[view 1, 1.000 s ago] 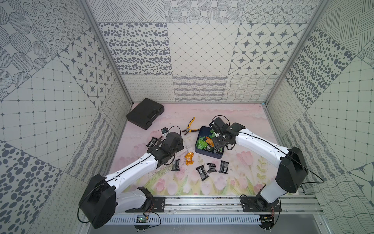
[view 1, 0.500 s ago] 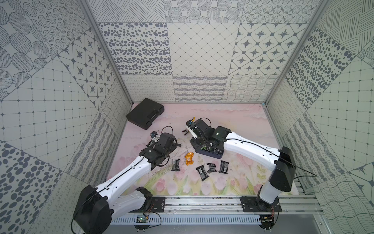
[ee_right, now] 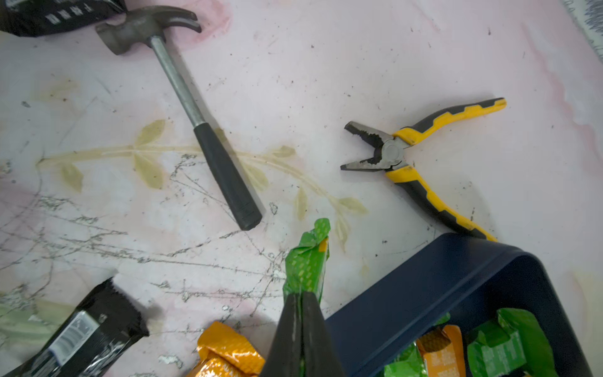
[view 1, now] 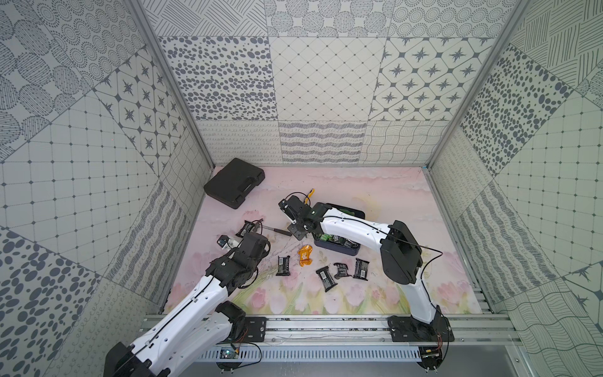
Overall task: Take the cookies out of the storage box
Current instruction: Place the cookie at the center of the board.
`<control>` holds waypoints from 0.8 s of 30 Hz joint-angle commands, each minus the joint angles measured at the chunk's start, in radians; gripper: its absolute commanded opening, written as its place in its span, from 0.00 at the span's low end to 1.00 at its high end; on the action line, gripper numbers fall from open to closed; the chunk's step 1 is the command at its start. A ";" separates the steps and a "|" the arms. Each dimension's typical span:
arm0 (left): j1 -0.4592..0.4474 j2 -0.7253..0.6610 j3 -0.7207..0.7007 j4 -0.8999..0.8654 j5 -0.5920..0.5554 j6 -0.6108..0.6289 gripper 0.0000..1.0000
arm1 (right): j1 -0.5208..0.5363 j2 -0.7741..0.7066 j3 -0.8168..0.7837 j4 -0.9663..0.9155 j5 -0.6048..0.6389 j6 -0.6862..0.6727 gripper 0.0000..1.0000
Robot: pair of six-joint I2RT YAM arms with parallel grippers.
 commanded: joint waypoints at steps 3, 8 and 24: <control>0.004 -0.050 -0.010 -0.129 -0.075 -0.065 0.48 | 0.019 0.048 0.019 -0.008 0.072 -0.063 0.00; 0.004 -0.064 -0.012 -0.133 -0.082 -0.065 0.48 | 0.030 0.073 0.016 -0.006 0.042 -0.048 0.02; 0.007 0.004 0.055 0.102 0.015 0.272 0.51 | -0.043 -0.099 -0.020 0.006 -0.256 0.100 0.55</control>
